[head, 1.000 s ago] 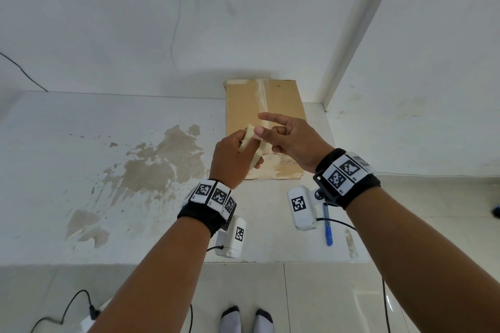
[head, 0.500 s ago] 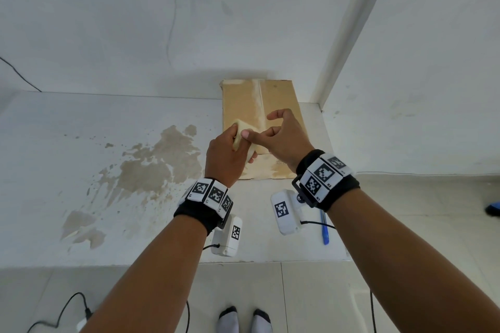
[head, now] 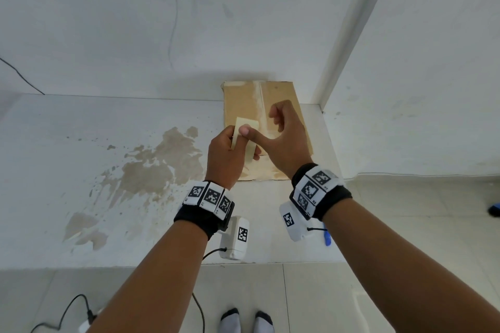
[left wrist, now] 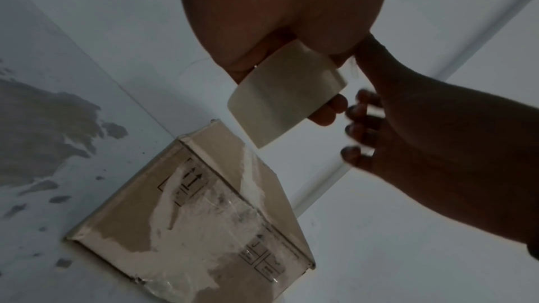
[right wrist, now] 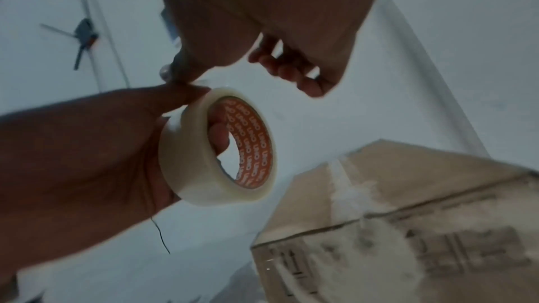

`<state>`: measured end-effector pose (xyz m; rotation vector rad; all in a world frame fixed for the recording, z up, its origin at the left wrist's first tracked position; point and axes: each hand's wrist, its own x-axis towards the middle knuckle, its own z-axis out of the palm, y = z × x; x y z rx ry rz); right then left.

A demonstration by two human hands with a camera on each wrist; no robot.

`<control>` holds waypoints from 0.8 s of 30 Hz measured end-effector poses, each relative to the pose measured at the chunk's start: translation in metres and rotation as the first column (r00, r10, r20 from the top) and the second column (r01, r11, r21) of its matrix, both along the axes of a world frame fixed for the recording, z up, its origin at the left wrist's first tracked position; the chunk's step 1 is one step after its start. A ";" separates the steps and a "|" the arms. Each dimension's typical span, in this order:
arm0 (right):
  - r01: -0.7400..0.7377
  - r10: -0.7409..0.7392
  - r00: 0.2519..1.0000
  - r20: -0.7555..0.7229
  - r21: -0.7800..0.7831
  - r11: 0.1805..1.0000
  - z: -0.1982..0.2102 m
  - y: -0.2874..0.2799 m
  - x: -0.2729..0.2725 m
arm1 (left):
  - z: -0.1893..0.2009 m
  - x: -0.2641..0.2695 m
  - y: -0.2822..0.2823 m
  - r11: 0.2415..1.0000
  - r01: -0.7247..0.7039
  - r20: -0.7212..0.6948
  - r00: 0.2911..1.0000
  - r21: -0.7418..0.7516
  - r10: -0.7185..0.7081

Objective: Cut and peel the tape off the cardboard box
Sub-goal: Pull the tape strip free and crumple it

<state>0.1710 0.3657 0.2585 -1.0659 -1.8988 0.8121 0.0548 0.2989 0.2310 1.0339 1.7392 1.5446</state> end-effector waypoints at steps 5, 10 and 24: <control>-0.265 0.232 0.960 0.158 0.245 0.933 0.006 0.004 0.002 | -0.002 0.002 -0.003 0.999 0.039 0.028 0.999 -0.029 -0.038; -0.410 0.401 0.896 0.192 0.006 0.912 0.015 0.016 0.013 | -0.006 0.001 -0.003 0.995 0.057 0.056 0.997 -0.077 -0.053; -0.369 0.368 0.902 0.225 -0.041 0.929 0.016 0.036 0.012 | 0.003 0.005 -0.004 0.988 0.074 -0.014 0.997 -0.136 -0.076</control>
